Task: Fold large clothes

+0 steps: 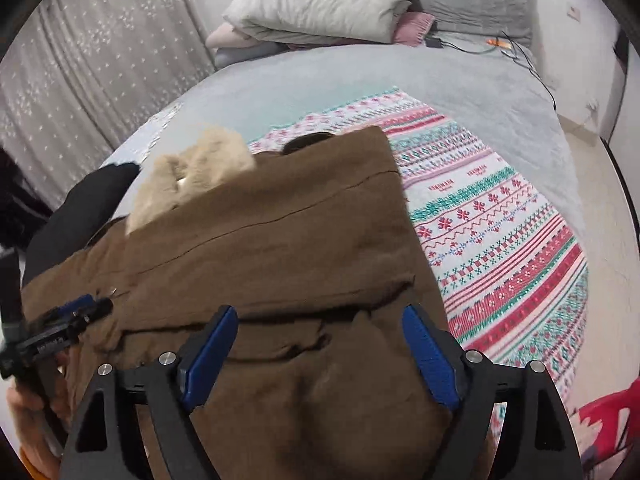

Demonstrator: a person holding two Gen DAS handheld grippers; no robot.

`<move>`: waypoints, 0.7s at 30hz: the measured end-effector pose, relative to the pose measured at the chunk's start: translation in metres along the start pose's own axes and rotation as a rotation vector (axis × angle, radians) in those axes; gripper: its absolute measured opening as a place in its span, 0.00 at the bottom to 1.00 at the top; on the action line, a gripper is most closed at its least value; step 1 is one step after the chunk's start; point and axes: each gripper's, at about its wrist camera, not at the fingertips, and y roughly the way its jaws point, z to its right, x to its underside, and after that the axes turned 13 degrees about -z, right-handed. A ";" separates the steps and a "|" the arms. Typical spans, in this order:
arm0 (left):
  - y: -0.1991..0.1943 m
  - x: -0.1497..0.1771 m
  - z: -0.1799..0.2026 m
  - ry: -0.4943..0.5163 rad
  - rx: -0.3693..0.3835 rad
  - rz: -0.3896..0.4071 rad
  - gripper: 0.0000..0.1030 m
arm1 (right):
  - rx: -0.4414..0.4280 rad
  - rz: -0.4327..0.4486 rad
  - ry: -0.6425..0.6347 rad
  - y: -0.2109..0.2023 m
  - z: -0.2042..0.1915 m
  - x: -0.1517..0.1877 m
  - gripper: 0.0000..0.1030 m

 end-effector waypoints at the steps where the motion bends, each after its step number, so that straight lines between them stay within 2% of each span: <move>1: -0.006 0.004 -0.010 -0.019 -0.006 0.004 0.88 | 0.001 0.006 -0.010 -0.006 -0.007 0.003 0.84; 4: -0.028 0.019 -0.046 -0.103 -0.007 0.013 0.89 | -0.024 0.019 -0.022 -0.016 -0.022 0.013 0.84; 9: -0.060 0.051 -0.100 -0.249 0.003 0.046 0.89 | -0.070 -0.016 -0.045 -0.016 -0.039 0.029 0.84; 12: -0.074 0.071 -0.128 -0.314 0.028 0.067 0.89 | -0.114 -0.032 -0.071 -0.012 -0.049 0.037 0.84; 15: -0.087 0.088 -0.157 -0.357 0.041 0.085 0.89 | -0.110 -0.056 -0.117 -0.006 -0.058 0.041 0.84; 18: -0.097 0.108 -0.197 -0.412 0.002 0.102 0.89 | -0.119 -0.071 -0.144 -0.003 -0.061 0.043 0.84; 21: -0.099 0.124 -0.235 -0.464 -0.040 0.112 0.89 | -0.125 -0.063 -0.121 -0.001 -0.059 0.043 0.84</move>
